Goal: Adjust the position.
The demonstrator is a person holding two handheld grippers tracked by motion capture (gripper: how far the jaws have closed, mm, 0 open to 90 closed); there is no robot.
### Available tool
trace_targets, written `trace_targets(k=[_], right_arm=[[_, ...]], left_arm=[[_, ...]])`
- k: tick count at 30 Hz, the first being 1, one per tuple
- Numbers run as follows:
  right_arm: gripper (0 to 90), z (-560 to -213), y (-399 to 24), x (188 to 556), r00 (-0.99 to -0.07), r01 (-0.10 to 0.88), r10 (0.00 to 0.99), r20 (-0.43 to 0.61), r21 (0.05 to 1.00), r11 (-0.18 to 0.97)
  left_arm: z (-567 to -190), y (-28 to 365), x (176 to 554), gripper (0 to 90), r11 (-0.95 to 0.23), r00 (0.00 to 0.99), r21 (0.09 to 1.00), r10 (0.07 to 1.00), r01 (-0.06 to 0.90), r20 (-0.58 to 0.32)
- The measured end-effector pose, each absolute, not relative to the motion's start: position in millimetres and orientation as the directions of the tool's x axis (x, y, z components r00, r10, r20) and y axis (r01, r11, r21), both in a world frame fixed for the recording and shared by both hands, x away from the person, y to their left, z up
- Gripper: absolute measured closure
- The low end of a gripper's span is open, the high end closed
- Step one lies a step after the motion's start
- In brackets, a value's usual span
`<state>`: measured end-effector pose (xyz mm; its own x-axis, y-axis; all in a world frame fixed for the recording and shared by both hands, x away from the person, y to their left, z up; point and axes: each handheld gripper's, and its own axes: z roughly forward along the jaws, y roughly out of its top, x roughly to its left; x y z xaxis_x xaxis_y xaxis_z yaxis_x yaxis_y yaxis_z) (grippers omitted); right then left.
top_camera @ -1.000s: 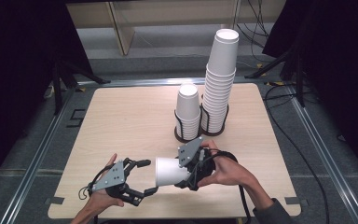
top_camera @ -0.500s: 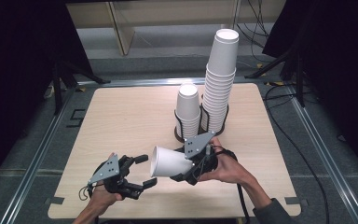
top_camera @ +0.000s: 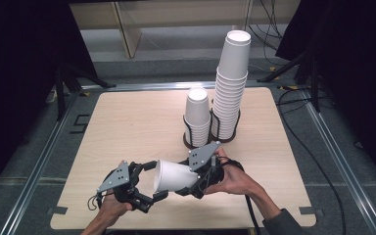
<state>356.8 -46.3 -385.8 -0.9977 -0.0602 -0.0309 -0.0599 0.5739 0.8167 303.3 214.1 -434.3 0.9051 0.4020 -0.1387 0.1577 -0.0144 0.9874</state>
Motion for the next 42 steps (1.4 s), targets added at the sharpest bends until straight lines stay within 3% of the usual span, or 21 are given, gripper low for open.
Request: trace_targets(k=[12,33,42], right_arm=[[23.0,-392.2,-39.2,354.4,-0.997,-0.047,-0.08,-0.001,0.824,0.565],[23.2,-402.4,-36.6,358.0,-0.995,-0.024,-0.098,0.033,0.846,0.533],[15.7,-406.1,-35.7,356.8,-0.999,0.028,0.003,0.033,0.796,0.604]], left_arm=[[-434.1,211.3,302.3,0.8,0.003,0.91,0.987,0.385,0.163,-0.151],[-432.3,214.7,302.9,11.9,0.029,0.924,0.988,0.353,0.149,-0.15],[-430.2,212.4,301.8,13.9,-0.058,0.903,0.986,0.413,0.156,-0.118]])
